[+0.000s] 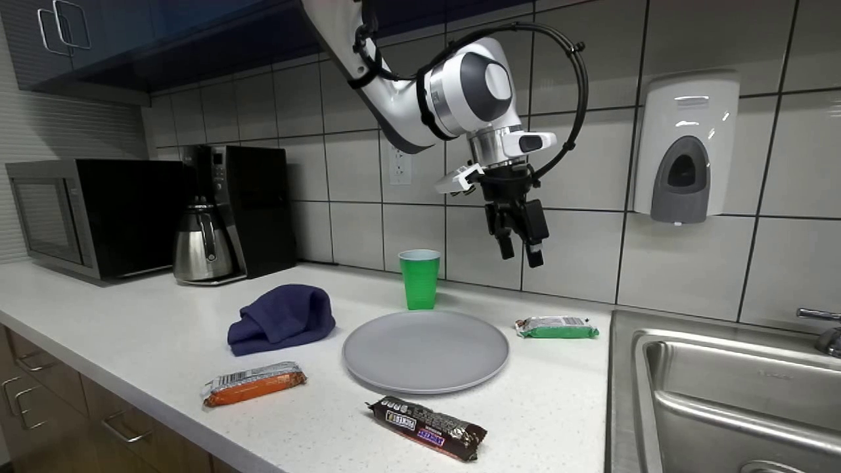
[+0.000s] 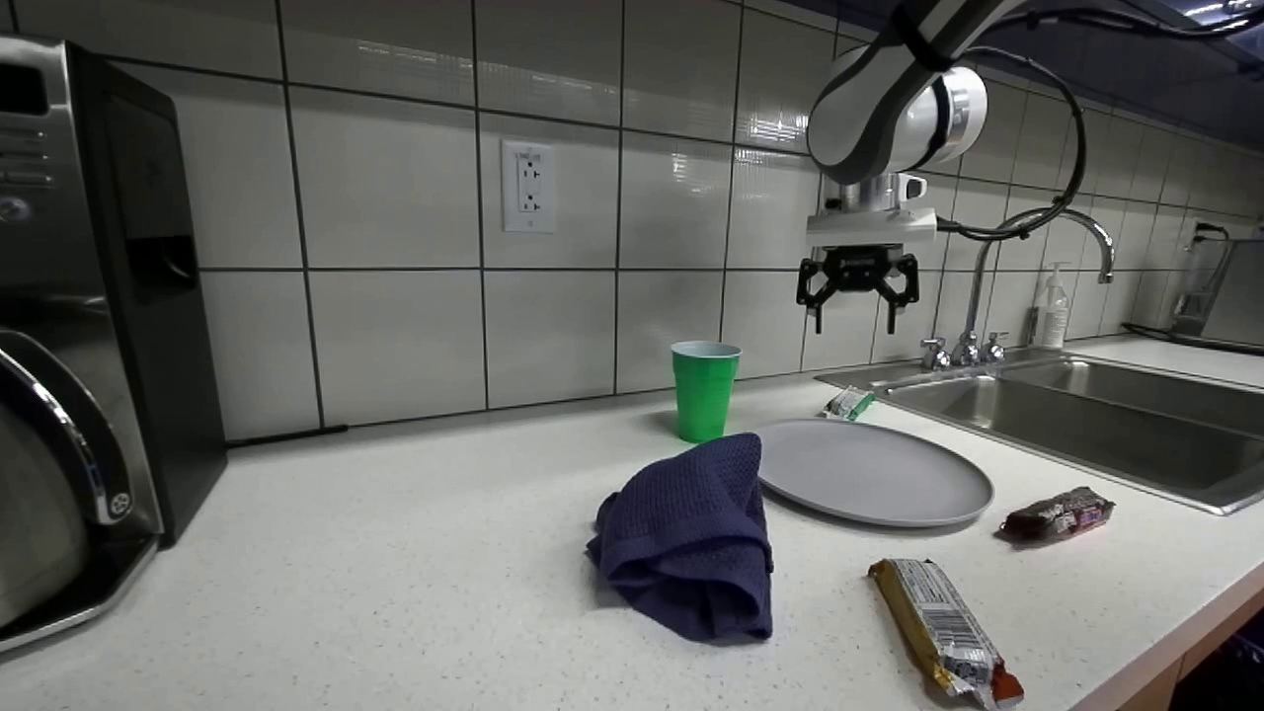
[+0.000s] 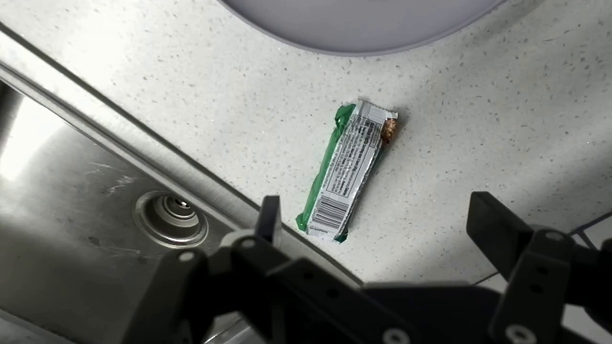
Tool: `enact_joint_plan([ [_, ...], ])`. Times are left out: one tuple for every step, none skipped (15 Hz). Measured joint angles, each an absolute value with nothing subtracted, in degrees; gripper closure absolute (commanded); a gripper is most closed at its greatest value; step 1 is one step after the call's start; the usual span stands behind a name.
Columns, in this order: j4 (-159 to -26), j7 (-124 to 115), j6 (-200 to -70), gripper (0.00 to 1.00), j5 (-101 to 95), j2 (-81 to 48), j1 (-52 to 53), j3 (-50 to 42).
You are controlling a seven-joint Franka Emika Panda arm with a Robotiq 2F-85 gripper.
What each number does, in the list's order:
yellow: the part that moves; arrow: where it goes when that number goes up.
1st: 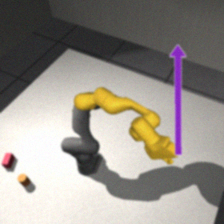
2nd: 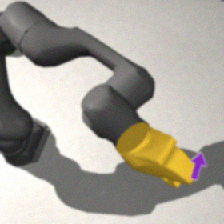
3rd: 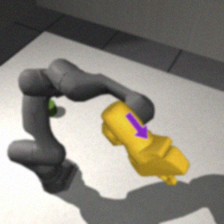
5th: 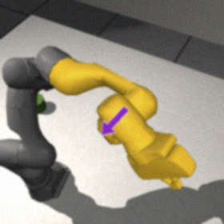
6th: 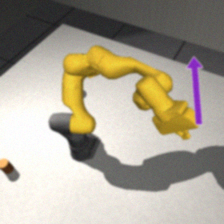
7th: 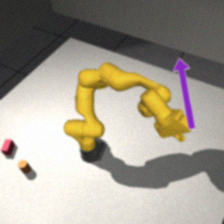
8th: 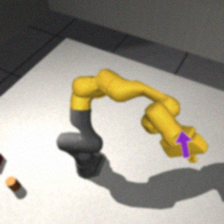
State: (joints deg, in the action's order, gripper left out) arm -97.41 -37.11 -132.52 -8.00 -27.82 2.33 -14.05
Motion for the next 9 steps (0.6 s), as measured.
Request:
enact_joint_plan([
  [-97.4, -37.1, -132.5, 0.0, -8.0, -27.9, 2.3, -14.0],
  [-97.4, -37.1, -132.5, 0.0, -7.9, -28.0, 2.3, -14.0],
  [-97.4, -37.1, -132.6, 0.0, -7.8, -28.2, 2.3, -14.0],
  [-97.3, -37.2, -132.6, 0.0, -7.8, -28.4, 2.2, -14.0],
  [-97.2, -37.4, -132.6, 0.0, -7.5, -28.7, 2.2, -14.0],
  [-96.9, -37.6, -132.6, 0.0, -7.2, -29.2, 2.0, -14.1],
  [-96.5, -37.8, -132.6, 0.0, -6.8, -29.7, 1.9, -14.1],
  [-96.0, -38.0, -132.6, 0.0, -6.3, -30.2, 1.7, -14.1],
  [-95.5, -38.3, -132.6, 0.0, -5.8, -30.9, 1.5, -14.1],
])
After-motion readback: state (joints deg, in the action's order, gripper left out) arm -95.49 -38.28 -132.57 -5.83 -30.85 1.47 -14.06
